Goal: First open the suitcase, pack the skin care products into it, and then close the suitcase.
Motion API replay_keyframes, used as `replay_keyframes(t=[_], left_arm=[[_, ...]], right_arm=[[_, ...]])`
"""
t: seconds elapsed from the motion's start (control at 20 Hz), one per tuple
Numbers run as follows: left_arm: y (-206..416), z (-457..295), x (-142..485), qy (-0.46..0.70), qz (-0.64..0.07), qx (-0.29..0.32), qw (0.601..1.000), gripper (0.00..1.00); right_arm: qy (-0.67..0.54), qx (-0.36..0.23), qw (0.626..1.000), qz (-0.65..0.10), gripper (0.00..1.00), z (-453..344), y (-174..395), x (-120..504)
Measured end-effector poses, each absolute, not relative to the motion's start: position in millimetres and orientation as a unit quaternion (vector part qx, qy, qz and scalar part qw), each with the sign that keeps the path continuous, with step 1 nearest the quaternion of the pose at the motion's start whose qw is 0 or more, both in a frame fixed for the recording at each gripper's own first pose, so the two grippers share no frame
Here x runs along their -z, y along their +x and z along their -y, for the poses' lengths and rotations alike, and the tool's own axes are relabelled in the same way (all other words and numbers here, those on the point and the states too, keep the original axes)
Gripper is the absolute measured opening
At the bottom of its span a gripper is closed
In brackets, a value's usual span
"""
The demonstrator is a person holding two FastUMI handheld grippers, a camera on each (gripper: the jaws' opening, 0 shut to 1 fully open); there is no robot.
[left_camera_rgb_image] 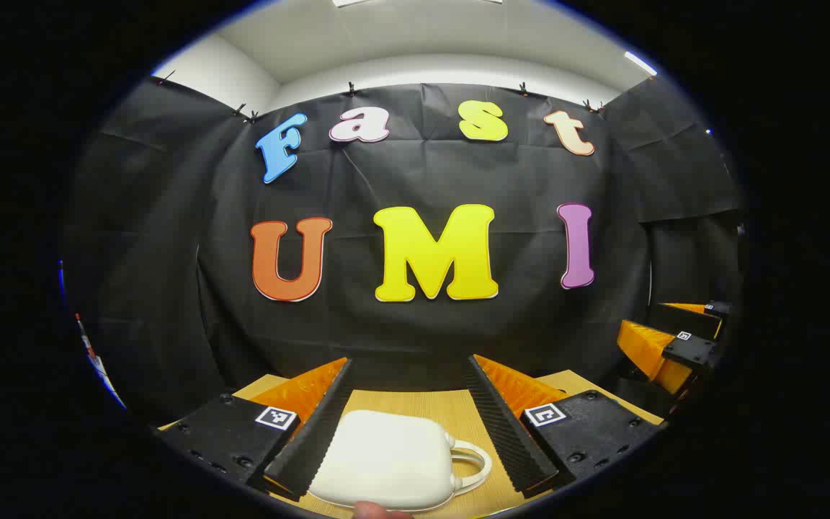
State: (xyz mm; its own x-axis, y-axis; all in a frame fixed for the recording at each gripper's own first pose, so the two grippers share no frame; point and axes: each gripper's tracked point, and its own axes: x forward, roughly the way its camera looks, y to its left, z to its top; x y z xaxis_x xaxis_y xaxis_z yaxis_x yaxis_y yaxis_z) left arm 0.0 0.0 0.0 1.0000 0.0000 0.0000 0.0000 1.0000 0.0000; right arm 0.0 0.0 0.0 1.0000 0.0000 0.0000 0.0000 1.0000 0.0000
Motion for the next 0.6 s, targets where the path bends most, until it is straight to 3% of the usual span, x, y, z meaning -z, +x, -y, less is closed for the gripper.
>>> replay_keyframes(t=[0.6], left_arm=[[0,13,9,-0.003,-0.011,0.009,1.000,0.99]], right_arm=[[0.001,0.012,1.000,-0.007,0.80,16,-4,6]])
